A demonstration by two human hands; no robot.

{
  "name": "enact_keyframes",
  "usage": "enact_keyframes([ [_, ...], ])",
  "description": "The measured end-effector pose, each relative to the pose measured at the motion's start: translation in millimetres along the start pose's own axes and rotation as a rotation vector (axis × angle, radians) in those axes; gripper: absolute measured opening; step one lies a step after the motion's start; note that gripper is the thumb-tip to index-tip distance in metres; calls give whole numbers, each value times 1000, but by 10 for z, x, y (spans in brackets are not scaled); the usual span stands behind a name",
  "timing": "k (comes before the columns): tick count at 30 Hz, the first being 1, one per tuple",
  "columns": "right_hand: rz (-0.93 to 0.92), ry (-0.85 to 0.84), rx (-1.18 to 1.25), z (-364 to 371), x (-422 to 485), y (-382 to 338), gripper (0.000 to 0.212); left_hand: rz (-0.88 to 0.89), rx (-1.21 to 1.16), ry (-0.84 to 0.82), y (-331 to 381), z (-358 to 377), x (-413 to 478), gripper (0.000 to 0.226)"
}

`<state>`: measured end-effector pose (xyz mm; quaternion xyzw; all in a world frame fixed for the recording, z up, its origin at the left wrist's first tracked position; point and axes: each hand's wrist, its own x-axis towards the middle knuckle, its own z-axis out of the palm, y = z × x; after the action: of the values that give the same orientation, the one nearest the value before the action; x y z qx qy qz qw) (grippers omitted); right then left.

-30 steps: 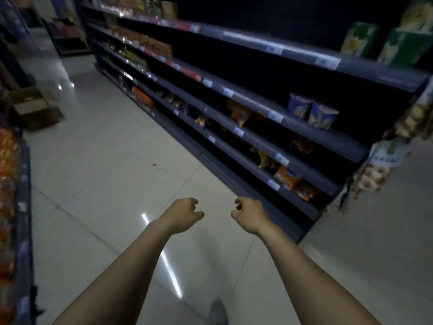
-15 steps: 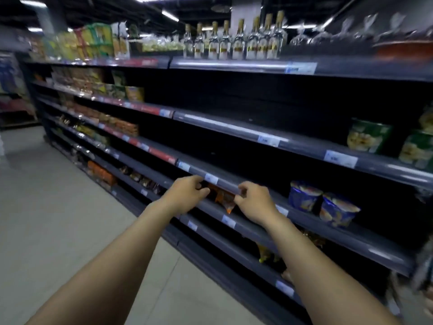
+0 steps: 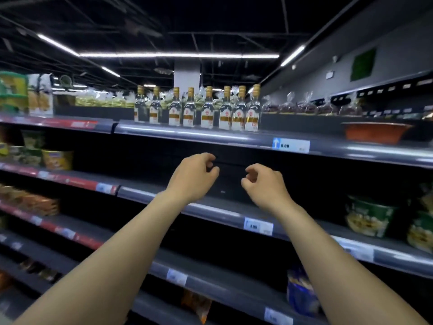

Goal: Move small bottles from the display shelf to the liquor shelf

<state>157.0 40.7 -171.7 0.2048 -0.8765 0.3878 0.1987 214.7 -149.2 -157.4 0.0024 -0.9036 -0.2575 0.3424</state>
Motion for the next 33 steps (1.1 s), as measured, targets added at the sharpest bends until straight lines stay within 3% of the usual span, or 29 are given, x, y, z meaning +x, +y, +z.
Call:
enact_keyframes([
  [7, -142, 222, -22, -253, 1066, -45, 33, 125, -128, 127, 213, 205, 1195, 39],
  [12, -198, 383, -92, -348, 1618, -99, 16, 166, -156, 220, 396, 339, 1920, 44],
  [19, -217, 496, -118, -321, 2266, -122, 43, 216, -68, 240, 339, 489, 2636, 60],
  [23, -147, 493, -133, -271, 2474, -155, 58, 275, 10, 221, 261, 579, 2837, 54],
  [33, -111, 594, -53, -181, 2588, -164, 48, 260, -69, 247, 218, 722, 2983, 47],
])
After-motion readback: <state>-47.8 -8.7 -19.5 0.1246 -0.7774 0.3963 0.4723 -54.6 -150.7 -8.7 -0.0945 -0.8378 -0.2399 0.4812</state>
